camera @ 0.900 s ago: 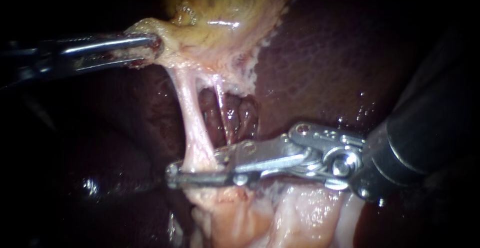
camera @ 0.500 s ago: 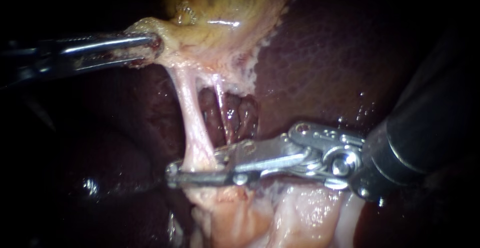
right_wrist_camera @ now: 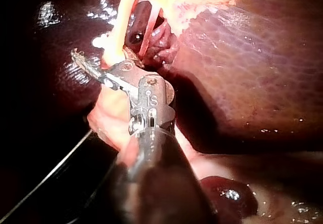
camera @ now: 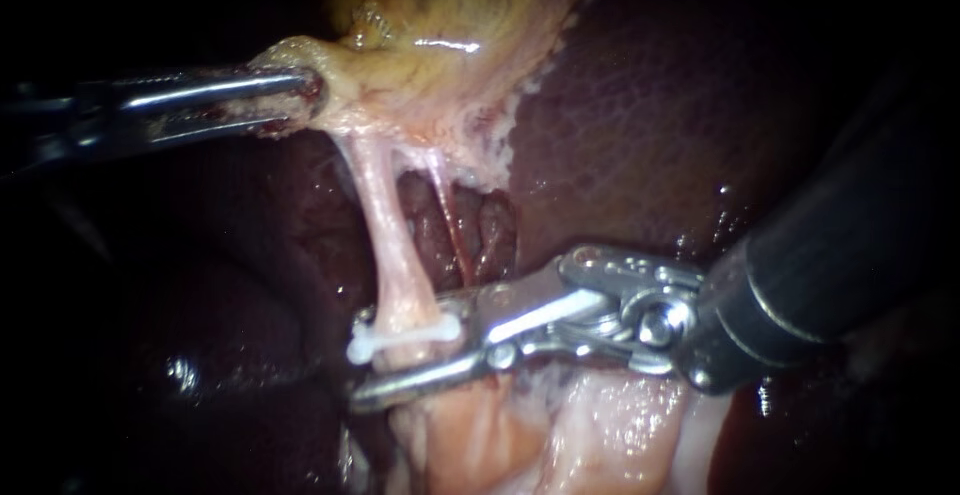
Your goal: Going back first clip left tube
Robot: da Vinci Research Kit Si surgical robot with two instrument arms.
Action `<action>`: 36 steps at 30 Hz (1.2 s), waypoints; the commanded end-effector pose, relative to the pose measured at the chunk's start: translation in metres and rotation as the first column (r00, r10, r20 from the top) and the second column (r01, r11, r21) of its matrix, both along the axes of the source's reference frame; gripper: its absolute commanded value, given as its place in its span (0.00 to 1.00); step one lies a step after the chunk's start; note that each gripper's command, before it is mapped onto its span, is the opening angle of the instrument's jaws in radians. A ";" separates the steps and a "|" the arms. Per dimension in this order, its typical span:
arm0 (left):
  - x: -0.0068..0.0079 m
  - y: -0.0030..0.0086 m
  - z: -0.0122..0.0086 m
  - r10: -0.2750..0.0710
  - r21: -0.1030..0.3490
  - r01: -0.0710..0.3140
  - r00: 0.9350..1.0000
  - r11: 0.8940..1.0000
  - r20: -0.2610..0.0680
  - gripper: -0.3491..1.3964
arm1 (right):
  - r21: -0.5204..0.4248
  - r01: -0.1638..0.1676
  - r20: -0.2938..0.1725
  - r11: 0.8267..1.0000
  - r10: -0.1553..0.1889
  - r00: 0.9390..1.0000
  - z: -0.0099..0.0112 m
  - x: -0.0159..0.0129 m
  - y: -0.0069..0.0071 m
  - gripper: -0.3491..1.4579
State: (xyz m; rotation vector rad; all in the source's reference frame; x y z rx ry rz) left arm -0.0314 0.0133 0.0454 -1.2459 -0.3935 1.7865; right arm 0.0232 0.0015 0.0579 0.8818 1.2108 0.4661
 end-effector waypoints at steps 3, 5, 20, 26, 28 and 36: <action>0.0000 0.0000 -0.0001 0.000 -0.001 0.000 1.000 1.000 0.000 0.00 | -0.102 -0.036 -0.006 0.994 0.036 0.999 0.0007 -0.0003 0.0006 0.47; 0.0000 -0.0001 -0.0001 0.000 -0.001 0.000 1.000 1.000 0.000 0.00 | -0.157 -0.047 -0.011 0.986 0.046 0.999 0.0010 -0.0006 0.0009 0.47; 0.0003 -0.0002 -0.0001 0.000 -0.002 0.000 1.000 1.000 -0.002 0.00 | -0.419 -0.012 0.020 0.908 0.022 1.000 -0.0014 -0.0072 0.0031 0.47; 0.0004 -0.0002 -0.0001 -0.002 -0.002 0.002 1.000 1.000 -0.003 0.00 | -0.475 0.006 0.029 0.880 0.009 1.000 -0.0033 -0.0120 0.0036 0.47; 0.0004 -0.0002 -0.0001 -0.001 -0.002 0.001 1.000 1.000 -0.003 0.00 | -0.486 0.007 0.027 0.874 0.006 1.000 -0.0040 -0.0136 0.0037 0.47; 0.0005 -0.0002 -0.0001 -0.001 -0.002 0.001 1.000 1.000 -0.003 0.00 | -0.514 0.014 0.024 0.858 -0.002 1.000 -0.0057 -0.0175 0.0040 0.47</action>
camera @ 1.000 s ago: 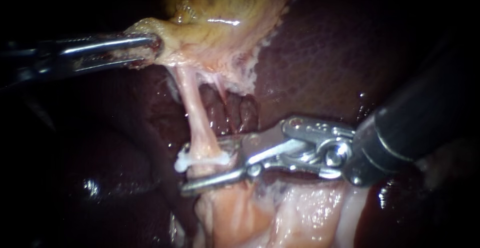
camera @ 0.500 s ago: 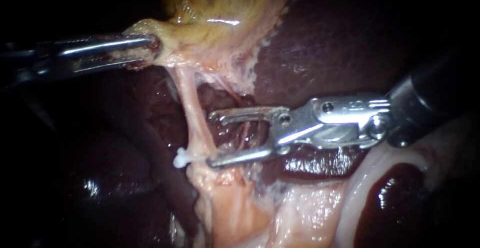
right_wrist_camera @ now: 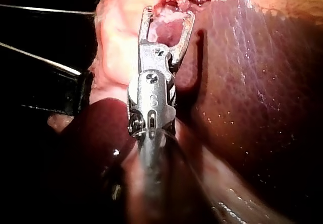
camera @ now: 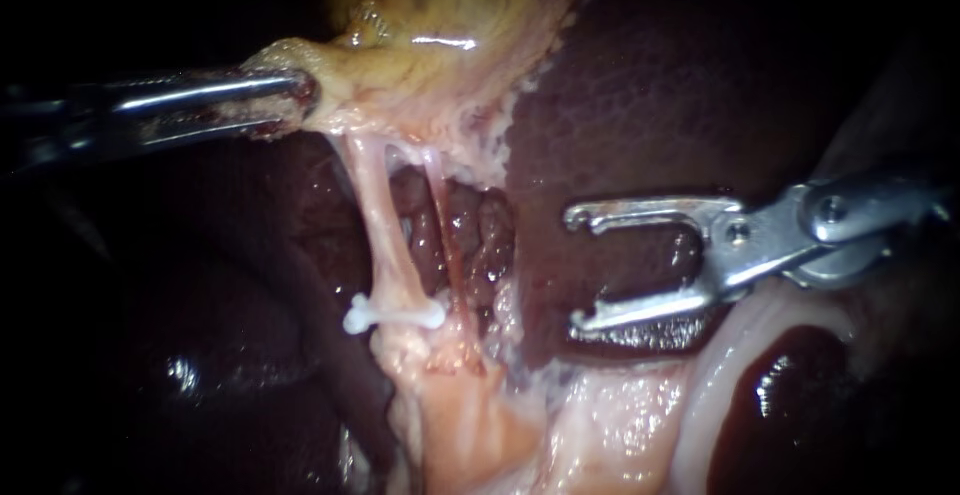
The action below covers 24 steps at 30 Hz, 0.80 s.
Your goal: Going back first clip left tube
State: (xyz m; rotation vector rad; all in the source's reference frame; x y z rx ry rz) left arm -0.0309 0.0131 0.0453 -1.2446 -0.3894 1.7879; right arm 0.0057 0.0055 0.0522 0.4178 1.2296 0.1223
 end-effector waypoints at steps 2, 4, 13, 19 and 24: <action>0.0000 0.0000 0.0000 0.000 0.000 0.000 1.000 1.000 0.000 0.00 | -0.004 -0.005 0.003 1.000 0.005 1.000 -0.0002 -0.0004 0.0001 0.47; -0.0001 0.0000 0.0000 0.000 0.000 0.000 1.000 1.000 0.000 0.00 | -0.009 -0.008 0.005 1.000 0.008 1.000 -0.0002 -0.0005 0.0001 0.47; -0.0013 0.0003 0.0011 -0.004 -0.003 0.004 1.000 1.000 -0.002 0.00 | -0.009 -0.012 0.008 1.000 0.012 1.000 -0.0002 -0.0005 0.0002 0.47; -0.0033 -0.0001 0.0037 -0.008 -0.013 0.008 1.000 1.000 -0.006 0.00 | -0.009 -0.015 0.010 1.000 0.015 1.000 -0.0002 -0.0004 0.0003 0.47; -0.0046 -0.0005 0.0061 0.005 -0.017 -0.005 1.000 1.000 -0.008 0.00 | -0.009 -0.016 0.012 1.000 0.016 1.000 -0.0002 -0.0005 0.0003 0.47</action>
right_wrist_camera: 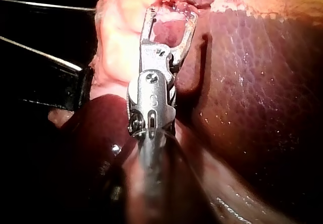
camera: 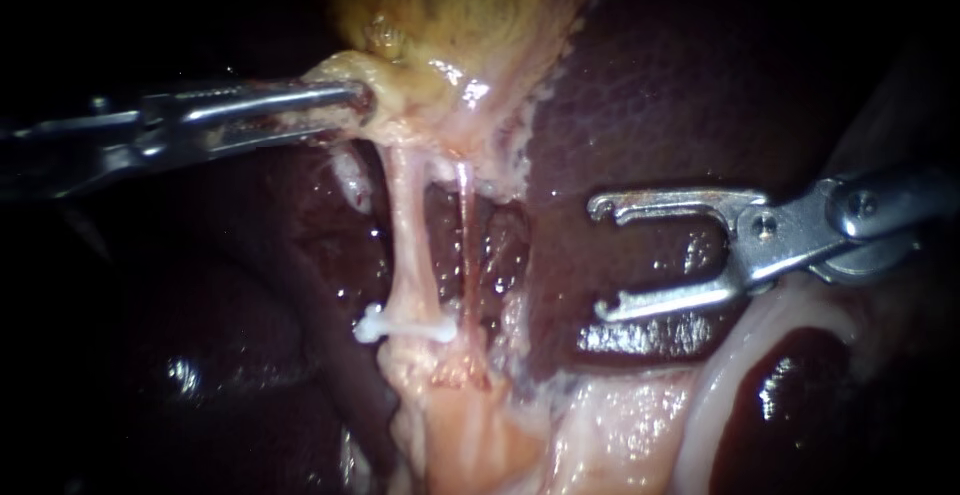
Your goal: Going back first clip left tube
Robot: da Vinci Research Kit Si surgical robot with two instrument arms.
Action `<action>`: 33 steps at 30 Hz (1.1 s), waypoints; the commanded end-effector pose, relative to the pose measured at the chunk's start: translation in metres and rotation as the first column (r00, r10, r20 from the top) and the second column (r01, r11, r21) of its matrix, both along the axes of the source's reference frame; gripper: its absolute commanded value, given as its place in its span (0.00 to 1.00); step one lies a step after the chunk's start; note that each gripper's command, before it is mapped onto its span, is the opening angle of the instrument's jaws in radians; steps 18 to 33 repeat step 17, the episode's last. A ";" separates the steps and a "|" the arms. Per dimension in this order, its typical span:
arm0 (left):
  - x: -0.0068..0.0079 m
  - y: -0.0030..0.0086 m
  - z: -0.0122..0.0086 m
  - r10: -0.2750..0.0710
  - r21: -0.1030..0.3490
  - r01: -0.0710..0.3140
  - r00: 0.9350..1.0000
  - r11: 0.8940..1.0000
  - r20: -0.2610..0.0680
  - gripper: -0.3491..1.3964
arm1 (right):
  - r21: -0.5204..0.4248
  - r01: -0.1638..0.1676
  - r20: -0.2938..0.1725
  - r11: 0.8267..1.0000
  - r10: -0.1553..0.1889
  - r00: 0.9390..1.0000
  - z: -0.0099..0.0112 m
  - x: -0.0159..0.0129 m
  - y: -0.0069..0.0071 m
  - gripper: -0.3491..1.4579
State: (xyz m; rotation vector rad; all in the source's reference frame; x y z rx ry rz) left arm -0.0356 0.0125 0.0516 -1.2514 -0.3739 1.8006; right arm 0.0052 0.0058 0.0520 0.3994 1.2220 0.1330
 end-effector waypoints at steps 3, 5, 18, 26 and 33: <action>-0.0003 0.0000 0.0009 0.005 0.005 -0.005 1.000 1.000 -0.004 0.00 | 0.000 -0.002 0.001 1.000 0.002 1.000 0.0000 0.0000 0.0000 0.47; -0.0005 0.0000 0.0014 0.006 0.003 -0.006 1.000 1.000 -0.003 0.00 | -0.005 -0.001 0.001 1.000 0.001 1.000 0.0000 0.0000 0.0000 0.47; -0.0006 -0.0001 0.0014 0.007 0.009 -0.007 1.000 1.000 -0.002 0.00 | -0.005 -0.003 0.002 1.000 0.003 1.000 0.0000 0.0000 0.0001 0.47; -0.0006 -0.0001 0.0014 0.007 0.009 -0.007 1.000 1.000 -0.002 0.00 | -0.005 -0.003 0.002 1.000 0.003 1.000 0.0000 0.0000 0.0001 0.47; -0.0006 -0.0001 0.0014 0.007 0.009 -0.007 1.000 1.000 -0.002 0.00 | -0.005 -0.003 0.002 1.000 0.003 1.000 0.0000 0.0000 0.0001 0.47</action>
